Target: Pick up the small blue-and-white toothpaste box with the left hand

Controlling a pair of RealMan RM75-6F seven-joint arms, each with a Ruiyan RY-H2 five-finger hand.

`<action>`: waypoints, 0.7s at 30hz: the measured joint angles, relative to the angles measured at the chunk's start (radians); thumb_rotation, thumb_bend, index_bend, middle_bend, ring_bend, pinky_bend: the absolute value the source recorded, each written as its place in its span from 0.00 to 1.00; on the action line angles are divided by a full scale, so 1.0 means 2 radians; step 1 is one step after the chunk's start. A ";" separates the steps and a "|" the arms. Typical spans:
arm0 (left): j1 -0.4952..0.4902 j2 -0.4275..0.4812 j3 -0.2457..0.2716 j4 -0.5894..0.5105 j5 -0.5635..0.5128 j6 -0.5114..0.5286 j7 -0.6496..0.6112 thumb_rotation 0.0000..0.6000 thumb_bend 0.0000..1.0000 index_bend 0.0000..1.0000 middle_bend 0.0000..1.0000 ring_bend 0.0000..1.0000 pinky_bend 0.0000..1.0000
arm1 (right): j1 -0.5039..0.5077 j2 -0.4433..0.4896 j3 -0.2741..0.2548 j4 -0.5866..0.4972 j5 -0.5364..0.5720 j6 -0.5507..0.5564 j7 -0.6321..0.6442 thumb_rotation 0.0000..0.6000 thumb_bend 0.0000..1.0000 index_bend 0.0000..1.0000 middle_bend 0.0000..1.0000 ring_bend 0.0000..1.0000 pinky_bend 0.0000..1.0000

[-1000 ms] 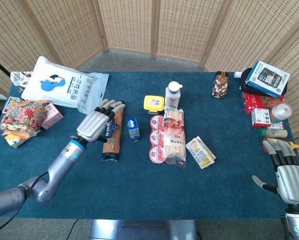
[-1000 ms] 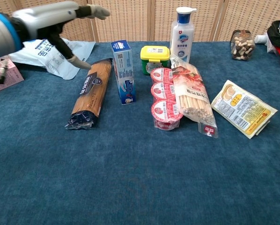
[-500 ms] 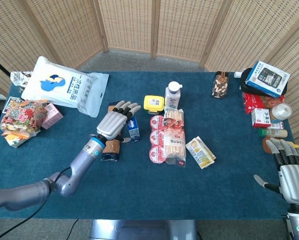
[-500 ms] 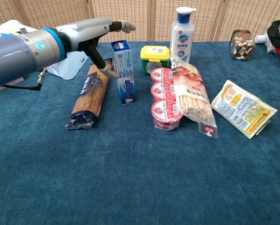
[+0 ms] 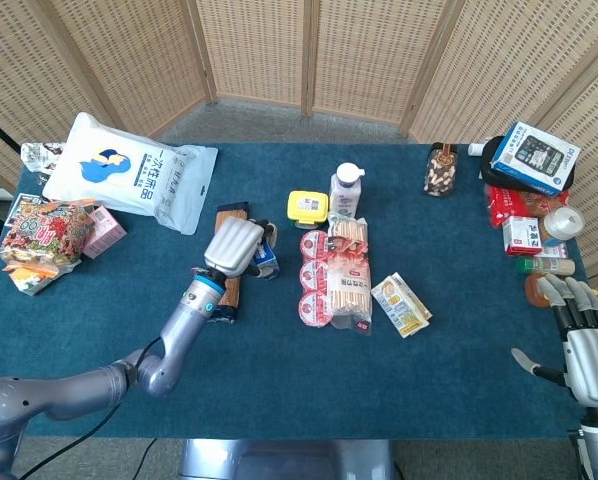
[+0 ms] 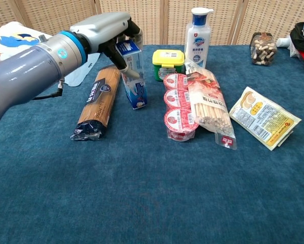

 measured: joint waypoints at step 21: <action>0.049 0.224 -0.080 -0.317 -0.016 0.103 0.086 1.00 0.10 0.75 0.84 0.81 0.93 | -0.003 -0.001 -0.005 -0.010 -0.012 0.006 -0.020 1.00 0.00 0.00 0.00 0.00 0.00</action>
